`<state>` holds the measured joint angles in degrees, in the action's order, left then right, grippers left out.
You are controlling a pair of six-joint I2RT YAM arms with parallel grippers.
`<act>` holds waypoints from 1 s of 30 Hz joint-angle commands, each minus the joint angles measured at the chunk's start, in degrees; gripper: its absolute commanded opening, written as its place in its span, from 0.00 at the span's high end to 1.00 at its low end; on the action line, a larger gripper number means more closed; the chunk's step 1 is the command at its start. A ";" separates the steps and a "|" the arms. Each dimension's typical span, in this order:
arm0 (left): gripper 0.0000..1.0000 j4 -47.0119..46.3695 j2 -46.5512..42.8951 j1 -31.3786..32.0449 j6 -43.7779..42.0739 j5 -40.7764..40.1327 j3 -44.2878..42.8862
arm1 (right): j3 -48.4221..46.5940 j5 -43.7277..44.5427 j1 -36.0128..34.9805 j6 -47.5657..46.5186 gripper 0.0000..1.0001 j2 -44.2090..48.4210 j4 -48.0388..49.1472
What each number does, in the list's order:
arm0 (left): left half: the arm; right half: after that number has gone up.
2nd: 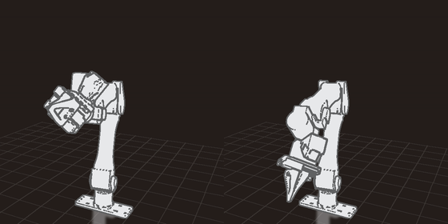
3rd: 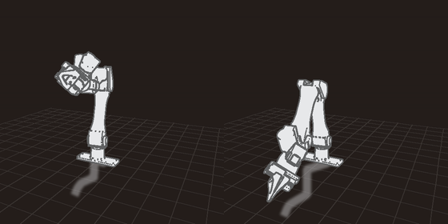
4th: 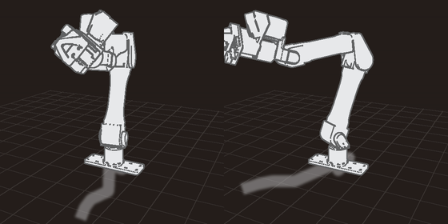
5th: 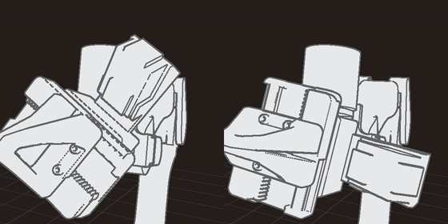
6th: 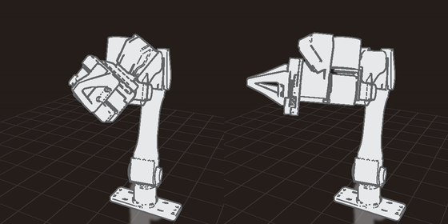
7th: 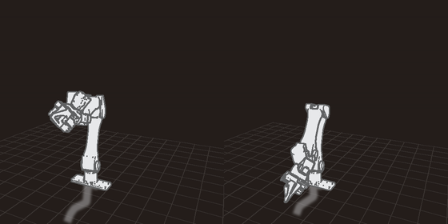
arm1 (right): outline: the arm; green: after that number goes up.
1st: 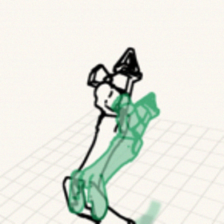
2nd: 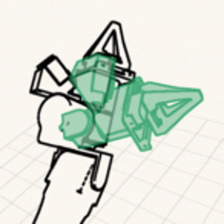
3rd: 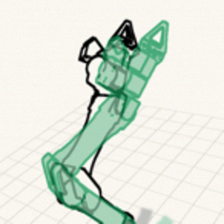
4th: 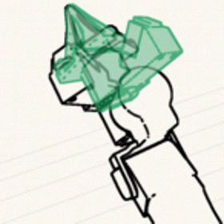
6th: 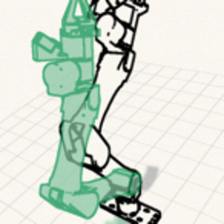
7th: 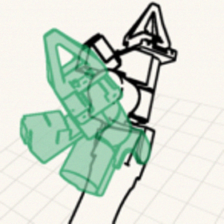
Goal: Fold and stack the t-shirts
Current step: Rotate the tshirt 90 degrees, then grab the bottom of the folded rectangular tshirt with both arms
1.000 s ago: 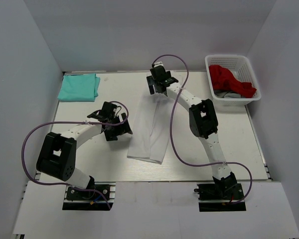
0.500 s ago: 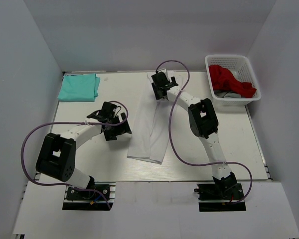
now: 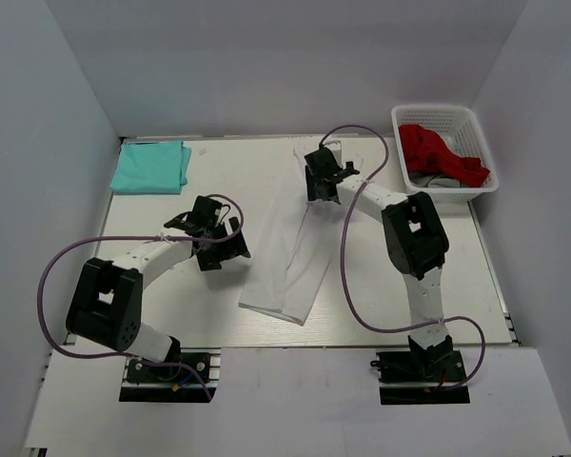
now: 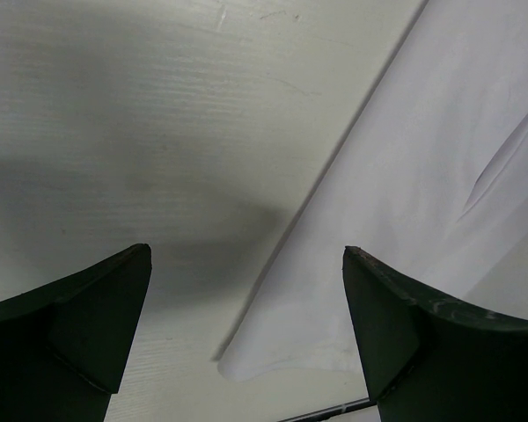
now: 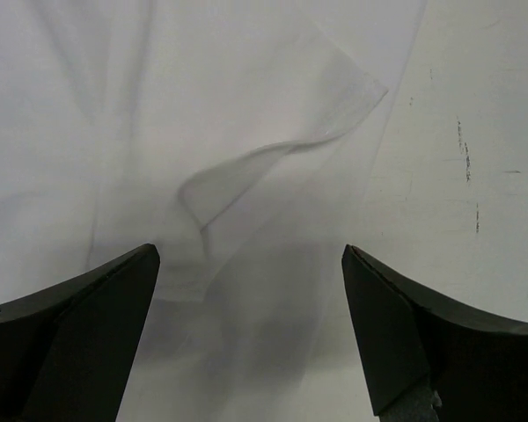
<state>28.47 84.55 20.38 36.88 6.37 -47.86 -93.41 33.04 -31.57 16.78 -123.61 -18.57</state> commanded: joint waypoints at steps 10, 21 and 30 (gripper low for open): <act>0.00 2.64 -20.38 2.64 3.54 7.87 14.89 | 25.01 -23.67 -3.40 6.13 0.10 33.58 -1.64; 0.19 2.13 -13.90 7.82 2.67 6.64 17.61 | 54.37 -55.71 -13.07 22.15 0.10 46.00 2.21; 0.76 0.45 -8.62 10.47 3.19 6.11 17.62 | 57.72 -60.63 -17.90 26.29 0.17 41.09 8.55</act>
<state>27.94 74.50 29.78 40.69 14.87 -31.66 -36.60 -23.68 -48.01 40.45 -80.84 -13.63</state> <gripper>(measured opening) 0.297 0.849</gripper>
